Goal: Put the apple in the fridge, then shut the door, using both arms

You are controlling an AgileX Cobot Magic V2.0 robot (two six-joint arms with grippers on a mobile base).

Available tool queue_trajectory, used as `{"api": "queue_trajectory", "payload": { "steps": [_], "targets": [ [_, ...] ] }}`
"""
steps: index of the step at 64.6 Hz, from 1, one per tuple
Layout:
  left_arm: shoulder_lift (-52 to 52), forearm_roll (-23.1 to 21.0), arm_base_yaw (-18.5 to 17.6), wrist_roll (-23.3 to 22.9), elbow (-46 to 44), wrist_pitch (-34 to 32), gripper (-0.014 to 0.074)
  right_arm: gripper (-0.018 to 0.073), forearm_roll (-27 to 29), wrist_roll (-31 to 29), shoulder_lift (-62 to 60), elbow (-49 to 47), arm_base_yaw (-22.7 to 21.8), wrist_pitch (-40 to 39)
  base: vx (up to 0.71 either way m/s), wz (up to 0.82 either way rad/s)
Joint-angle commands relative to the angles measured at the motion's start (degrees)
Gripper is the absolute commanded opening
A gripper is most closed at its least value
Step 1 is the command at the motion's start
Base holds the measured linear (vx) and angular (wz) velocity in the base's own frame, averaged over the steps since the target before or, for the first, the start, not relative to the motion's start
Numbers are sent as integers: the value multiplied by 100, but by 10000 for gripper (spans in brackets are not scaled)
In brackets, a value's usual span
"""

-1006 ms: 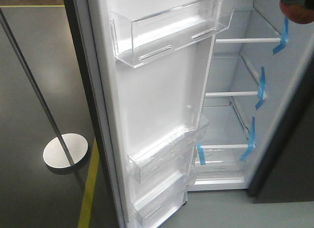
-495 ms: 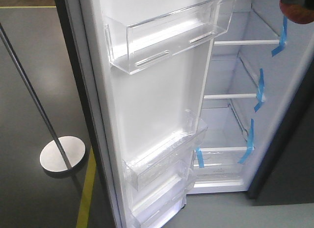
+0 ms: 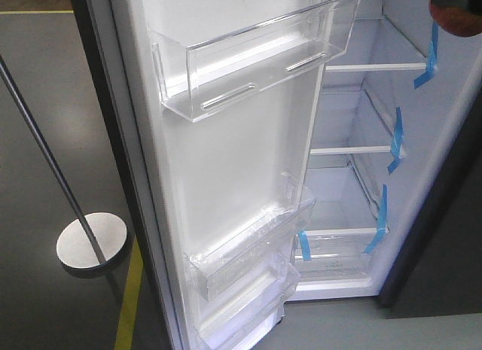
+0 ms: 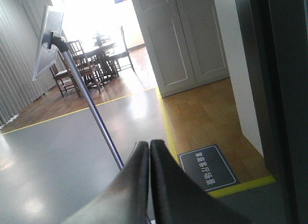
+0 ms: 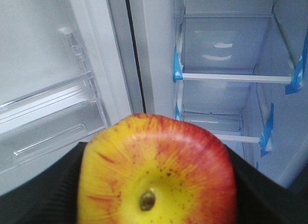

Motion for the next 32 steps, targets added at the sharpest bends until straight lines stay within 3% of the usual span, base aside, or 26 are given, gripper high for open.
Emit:
{"api": "queue_trajectory", "payload": {
  "steps": [1, 32],
  "targets": [
    [-29, -25, -20, -23, -92, -416, -6, 36, 84, -34, -153, -161, -30, -418, 2, -1],
    [-29, -25, -20, -23, -92, -416, -6, 36, 84, -34, -153, -161, -30, -418, 2, -1]
  ]
}}
